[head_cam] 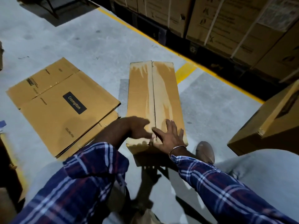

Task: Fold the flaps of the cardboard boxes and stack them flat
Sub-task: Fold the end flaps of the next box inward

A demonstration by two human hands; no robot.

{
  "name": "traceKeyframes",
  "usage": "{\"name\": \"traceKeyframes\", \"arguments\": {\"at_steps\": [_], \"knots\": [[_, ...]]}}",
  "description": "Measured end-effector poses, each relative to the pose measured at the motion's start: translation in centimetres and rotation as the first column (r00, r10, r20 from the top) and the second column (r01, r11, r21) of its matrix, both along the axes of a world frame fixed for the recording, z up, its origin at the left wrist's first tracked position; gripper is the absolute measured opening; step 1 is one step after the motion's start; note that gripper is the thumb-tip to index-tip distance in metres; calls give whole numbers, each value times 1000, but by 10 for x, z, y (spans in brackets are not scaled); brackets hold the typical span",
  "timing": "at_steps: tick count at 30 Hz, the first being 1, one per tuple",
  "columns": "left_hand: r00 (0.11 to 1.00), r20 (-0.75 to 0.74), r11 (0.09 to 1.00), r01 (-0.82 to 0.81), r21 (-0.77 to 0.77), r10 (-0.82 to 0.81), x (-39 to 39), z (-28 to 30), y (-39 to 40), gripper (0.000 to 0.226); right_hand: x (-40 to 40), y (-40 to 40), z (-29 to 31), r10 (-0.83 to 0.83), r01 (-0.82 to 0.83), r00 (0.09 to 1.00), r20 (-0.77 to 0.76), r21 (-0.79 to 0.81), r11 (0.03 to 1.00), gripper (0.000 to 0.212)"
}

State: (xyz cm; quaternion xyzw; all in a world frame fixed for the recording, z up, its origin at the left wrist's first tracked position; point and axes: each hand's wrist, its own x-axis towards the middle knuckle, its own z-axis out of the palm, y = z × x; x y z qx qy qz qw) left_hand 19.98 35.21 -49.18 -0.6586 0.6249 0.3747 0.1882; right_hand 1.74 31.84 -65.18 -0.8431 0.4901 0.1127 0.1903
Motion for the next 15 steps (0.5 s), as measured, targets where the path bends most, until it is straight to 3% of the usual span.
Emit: {"name": "traceKeyframes", "arguments": {"at_steps": [3,9,15], "knots": [[999,28,986,38,-165,-33,-6,3,-14,81,1,-1,-4,10,-10,999,-39,13,1000,74],[999,-20,995,45,-85,-47,-7,-2,-22,82,0,-4,-6,19,-19,1000,-11,-8,1000,70],[999,-18,998,32,-61,-33,-11,-1,-23,81,-17,-9,29,-19,70,941,337,-140,988,41]]}}
